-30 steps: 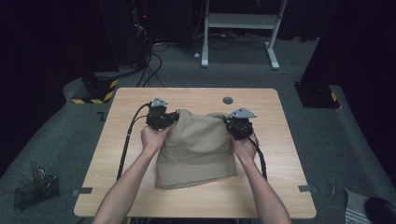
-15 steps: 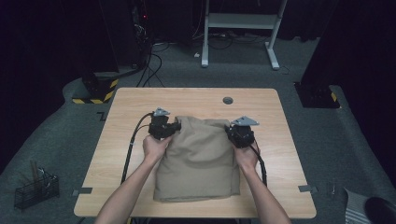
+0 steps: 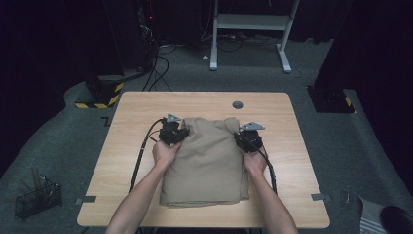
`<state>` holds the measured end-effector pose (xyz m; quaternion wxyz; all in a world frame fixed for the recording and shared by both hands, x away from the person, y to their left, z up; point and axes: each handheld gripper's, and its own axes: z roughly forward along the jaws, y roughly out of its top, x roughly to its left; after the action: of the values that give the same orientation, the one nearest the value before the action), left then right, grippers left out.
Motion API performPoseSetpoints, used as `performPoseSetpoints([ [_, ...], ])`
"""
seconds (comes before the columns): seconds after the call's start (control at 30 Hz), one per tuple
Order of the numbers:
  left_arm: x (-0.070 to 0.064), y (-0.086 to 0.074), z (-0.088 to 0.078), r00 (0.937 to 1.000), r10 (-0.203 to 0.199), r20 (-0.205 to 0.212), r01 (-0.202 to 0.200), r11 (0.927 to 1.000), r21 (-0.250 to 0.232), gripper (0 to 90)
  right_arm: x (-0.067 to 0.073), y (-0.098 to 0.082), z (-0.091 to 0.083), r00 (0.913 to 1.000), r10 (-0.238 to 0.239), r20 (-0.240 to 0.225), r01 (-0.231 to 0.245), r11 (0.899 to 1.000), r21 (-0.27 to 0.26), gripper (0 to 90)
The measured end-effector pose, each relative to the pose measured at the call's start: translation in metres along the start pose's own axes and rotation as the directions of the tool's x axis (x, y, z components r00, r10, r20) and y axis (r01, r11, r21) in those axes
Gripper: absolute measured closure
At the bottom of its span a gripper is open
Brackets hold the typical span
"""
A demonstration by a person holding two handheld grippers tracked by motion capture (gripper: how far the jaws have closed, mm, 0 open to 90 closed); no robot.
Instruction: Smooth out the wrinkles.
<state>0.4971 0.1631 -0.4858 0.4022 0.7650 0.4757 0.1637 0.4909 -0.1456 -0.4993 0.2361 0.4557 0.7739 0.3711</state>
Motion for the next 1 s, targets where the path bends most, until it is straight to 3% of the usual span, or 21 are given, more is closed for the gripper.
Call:
performPoseSetpoints([
  [0.23, -0.004, -0.003, -0.010, 0.9995, 0.028, 0.016, -0.028, 0.9994, -0.019, 84.3, 0.000, -0.003, -0.011, 0.9994, -0.003, -0.036, 0.002, 1.000, -0.025, 86.8],
  [0.33, -0.014, -0.004, -0.031, 0.9951, 0.087, 0.046, -0.084, 0.9934, -0.078, 85.0, 0.005, -0.003, -0.028, 0.9989, -0.017, -0.043, 0.013, 0.996, -0.089, 87.5],
  [0.43, -0.023, -0.003, -0.062, 0.9908, 0.109, 0.080, -0.096, 0.9838, -0.152, 85.3, 0.011, -0.004, -0.060, 0.9964, -0.059, -0.061, 0.047, 0.983, -0.178, 87.9],
  [0.5, -0.034, 0.001, -0.091, 0.9843, 0.138, 0.110, -0.112, 0.9700, -0.216, 85.5, 0.017, -0.001, -0.089, 0.9942, -0.076, -0.076, 0.056, 0.969, -0.241, 88.1],
  [0.57, -0.050, 0.005, -0.126, 0.9752, 0.182, 0.126, -0.141, 0.9496, -0.280, 85.6, 0.026, 0.002, -0.126, 0.9905, -0.102, -0.092, 0.068, 0.945, -0.319, 88.0],
  [0.7, -0.087, 0.008, -0.199, 0.9528, 0.267, 0.144, -0.191, 0.8963, -0.400, 85.6, 0.050, 0.007, -0.212, 0.9785, -0.187, -0.086, 0.126, 0.874, -0.469, 88.1],
  [0.77, -0.099, 0.012, -0.226, 0.9457, 0.301, 0.122, -0.219, 0.8681, -0.445, 85.6, 0.060, 0.010, -0.247, 0.9742, -0.219, -0.053, 0.158, 0.833, -0.531, 88.1],
  [0.8, -0.101, 0.016, -0.232, 0.9482, 0.292, 0.126, -0.206, 0.8673, -0.453, 85.6, 0.063, 0.013, -0.259, 0.9733, -0.226, -0.039, 0.167, 0.814, -0.556, 88.1],
  [0.87, -0.094, 0.029, -0.230, 0.9595, 0.262, 0.102, -0.192, 0.8758, -0.443, 85.6, 0.062, 0.023, -0.269, 0.9752, -0.219, -0.033, 0.161, 0.804, -0.572, 88.0],
  [0.9, -0.086, 0.037, -0.220, 0.9665, 0.225, 0.124, -0.155, 0.8951, -0.418, 85.6, 0.059, 0.030, -0.264, 0.9776, -0.209, -0.024, 0.159, 0.809, -0.566, 88.0],
  [0.93, -0.075, 0.045, -0.205, 0.9720, 0.177, 0.154, -0.106, 0.9166, -0.386, 85.5, 0.053, 0.038, -0.253, 0.9811, -0.192, -0.027, 0.147, 0.829, -0.540, 88.0],
  [0.97, -0.066, 0.050, -0.187, 0.9779, 0.160, 0.135, -0.103, 0.9286, -0.357, 85.5, 0.045, 0.045, -0.235, 0.9856, -0.165, -0.037, 0.125, 0.857, -0.500, 87.9],
  [1.0, -0.055, 0.054, -0.165, 0.9829, 0.127, 0.133, -0.079, 0.9457, -0.315, 85.5, 0.036, 0.052, -0.213, 0.9891, -0.143, -0.034, 0.113, 0.885, -0.451, 88.0],
])
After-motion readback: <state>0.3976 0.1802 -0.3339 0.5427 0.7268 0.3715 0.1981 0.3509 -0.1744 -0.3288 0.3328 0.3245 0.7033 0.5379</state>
